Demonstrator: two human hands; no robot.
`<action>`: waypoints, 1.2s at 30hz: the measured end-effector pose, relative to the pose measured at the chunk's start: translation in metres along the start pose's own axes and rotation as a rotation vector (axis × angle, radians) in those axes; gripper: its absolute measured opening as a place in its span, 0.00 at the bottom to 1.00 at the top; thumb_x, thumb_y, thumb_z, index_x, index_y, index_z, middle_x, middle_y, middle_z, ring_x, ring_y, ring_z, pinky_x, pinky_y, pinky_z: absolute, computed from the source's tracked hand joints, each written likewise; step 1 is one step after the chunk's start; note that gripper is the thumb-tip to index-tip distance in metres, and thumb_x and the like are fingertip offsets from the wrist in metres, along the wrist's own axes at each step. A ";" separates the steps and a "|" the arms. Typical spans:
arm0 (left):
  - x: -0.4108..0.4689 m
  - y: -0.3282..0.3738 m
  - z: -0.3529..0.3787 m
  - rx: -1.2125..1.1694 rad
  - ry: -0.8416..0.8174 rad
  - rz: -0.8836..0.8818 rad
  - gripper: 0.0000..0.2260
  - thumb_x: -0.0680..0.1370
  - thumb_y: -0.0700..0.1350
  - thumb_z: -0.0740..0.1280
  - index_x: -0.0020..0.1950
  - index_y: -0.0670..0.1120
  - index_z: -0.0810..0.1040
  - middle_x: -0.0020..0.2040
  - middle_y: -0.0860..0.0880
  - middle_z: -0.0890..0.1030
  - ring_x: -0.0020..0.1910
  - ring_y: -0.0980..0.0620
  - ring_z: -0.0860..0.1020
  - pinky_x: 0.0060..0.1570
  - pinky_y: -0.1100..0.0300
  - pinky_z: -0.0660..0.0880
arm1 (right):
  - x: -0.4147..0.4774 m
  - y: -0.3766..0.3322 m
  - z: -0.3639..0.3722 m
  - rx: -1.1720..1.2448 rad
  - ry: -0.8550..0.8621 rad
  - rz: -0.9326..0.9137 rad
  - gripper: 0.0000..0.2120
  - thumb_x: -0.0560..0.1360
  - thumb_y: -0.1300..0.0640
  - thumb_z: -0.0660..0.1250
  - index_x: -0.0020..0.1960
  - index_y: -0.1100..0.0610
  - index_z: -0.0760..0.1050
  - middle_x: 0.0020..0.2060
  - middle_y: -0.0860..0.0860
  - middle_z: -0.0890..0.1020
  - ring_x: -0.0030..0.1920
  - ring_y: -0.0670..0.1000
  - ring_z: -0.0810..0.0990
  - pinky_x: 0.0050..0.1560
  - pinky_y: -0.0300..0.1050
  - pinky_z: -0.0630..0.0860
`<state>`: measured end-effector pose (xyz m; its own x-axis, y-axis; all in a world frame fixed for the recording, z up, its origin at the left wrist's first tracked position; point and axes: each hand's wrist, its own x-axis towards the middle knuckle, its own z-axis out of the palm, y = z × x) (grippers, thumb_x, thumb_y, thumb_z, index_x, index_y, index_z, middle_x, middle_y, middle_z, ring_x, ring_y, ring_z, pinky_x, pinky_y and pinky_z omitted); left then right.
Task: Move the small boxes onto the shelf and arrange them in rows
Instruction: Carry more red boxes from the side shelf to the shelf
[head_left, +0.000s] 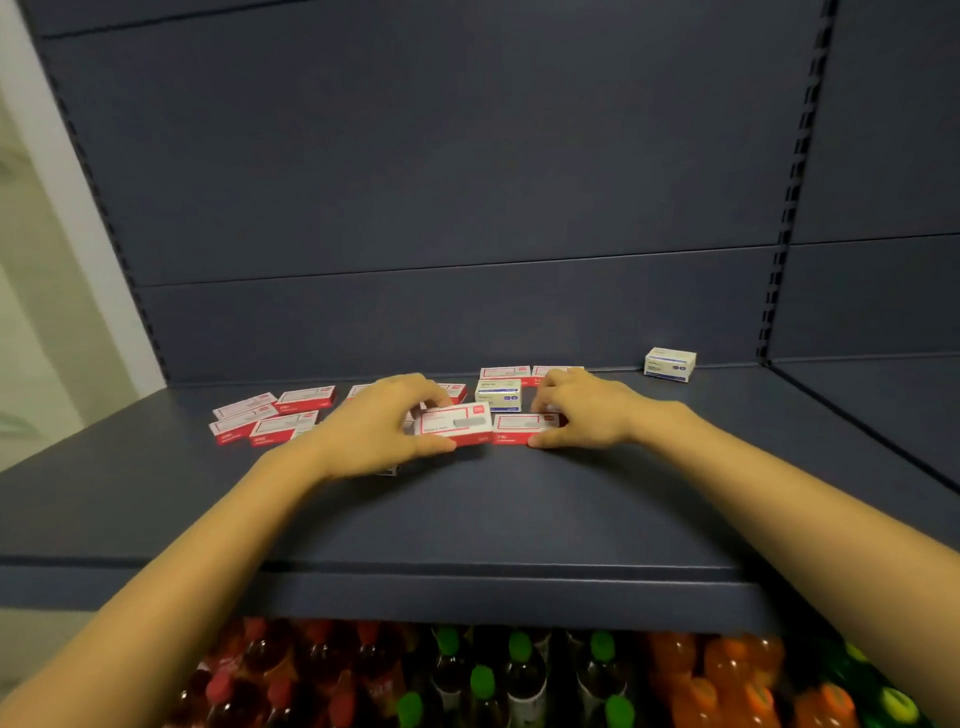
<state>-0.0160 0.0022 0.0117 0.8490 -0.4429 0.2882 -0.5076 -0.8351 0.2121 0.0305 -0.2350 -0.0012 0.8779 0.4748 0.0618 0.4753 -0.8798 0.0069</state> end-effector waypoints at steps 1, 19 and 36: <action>-0.002 -0.003 -0.002 0.001 0.031 0.009 0.19 0.72 0.52 0.69 0.61 0.49 0.74 0.57 0.51 0.76 0.51 0.56 0.72 0.51 0.64 0.68 | 0.001 -0.002 0.003 0.011 0.003 0.013 0.23 0.74 0.42 0.62 0.64 0.54 0.70 0.65 0.52 0.68 0.65 0.53 0.66 0.63 0.51 0.68; 0.063 0.101 0.014 -0.214 0.158 0.281 0.15 0.70 0.48 0.73 0.55 0.46 0.78 0.53 0.49 0.79 0.49 0.52 0.76 0.47 0.60 0.74 | -0.152 0.068 -0.033 0.081 0.274 0.311 0.20 0.73 0.42 0.65 0.60 0.51 0.71 0.55 0.49 0.74 0.50 0.49 0.73 0.51 0.48 0.73; 0.129 0.426 0.132 -0.393 0.077 0.562 0.16 0.69 0.50 0.73 0.55 0.47 0.78 0.52 0.50 0.80 0.49 0.52 0.74 0.52 0.56 0.72 | -0.453 0.258 -0.048 -0.024 0.221 0.692 0.21 0.72 0.41 0.65 0.62 0.49 0.71 0.57 0.48 0.73 0.58 0.53 0.73 0.53 0.50 0.72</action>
<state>-0.1036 -0.4532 0.0162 0.4360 -0.7375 0.5158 -0.8955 -0.2987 0.3299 -0.2476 -0.6783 0.0206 0.9436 -0.2045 0.2603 -0.1886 -0.9784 -0.0850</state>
